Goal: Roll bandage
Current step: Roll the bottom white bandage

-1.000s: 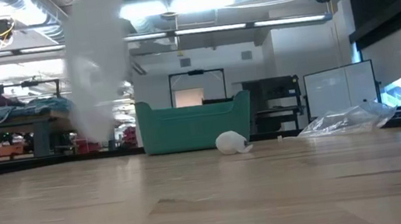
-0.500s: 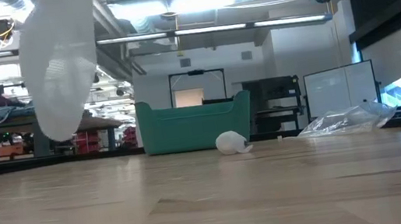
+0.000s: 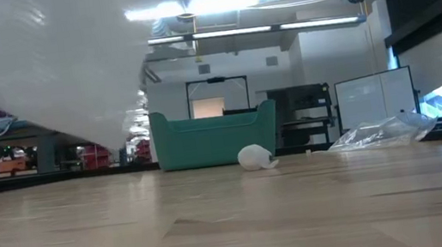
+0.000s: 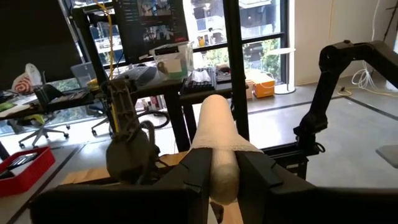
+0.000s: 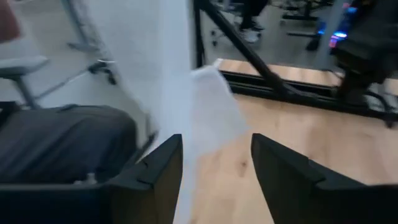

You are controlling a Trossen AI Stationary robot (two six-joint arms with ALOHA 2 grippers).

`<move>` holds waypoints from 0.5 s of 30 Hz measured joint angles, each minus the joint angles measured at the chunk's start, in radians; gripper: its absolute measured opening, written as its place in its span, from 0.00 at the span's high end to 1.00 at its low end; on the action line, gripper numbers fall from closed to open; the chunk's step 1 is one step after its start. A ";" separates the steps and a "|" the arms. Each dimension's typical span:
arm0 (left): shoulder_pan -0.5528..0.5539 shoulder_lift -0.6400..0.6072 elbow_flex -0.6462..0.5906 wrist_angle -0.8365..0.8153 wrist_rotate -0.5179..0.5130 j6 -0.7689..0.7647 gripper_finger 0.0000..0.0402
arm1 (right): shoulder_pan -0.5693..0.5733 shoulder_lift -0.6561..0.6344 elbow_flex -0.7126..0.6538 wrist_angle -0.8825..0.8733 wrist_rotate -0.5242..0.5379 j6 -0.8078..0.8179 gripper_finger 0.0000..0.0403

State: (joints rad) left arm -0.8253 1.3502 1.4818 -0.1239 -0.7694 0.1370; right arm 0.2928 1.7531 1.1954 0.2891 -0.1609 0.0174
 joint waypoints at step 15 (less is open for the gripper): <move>0.003 0.000 0.000 -0.001 0.000 -0.002 0.89 | 0.001 -0.001 0.000 0.075 0.242 -0.111 0.53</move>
State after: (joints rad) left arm -0.8223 1.3502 1.4818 -0.1246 -0.7696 0.1348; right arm 0.2939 1.7519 1.1954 0.3644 0.0807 -0.0934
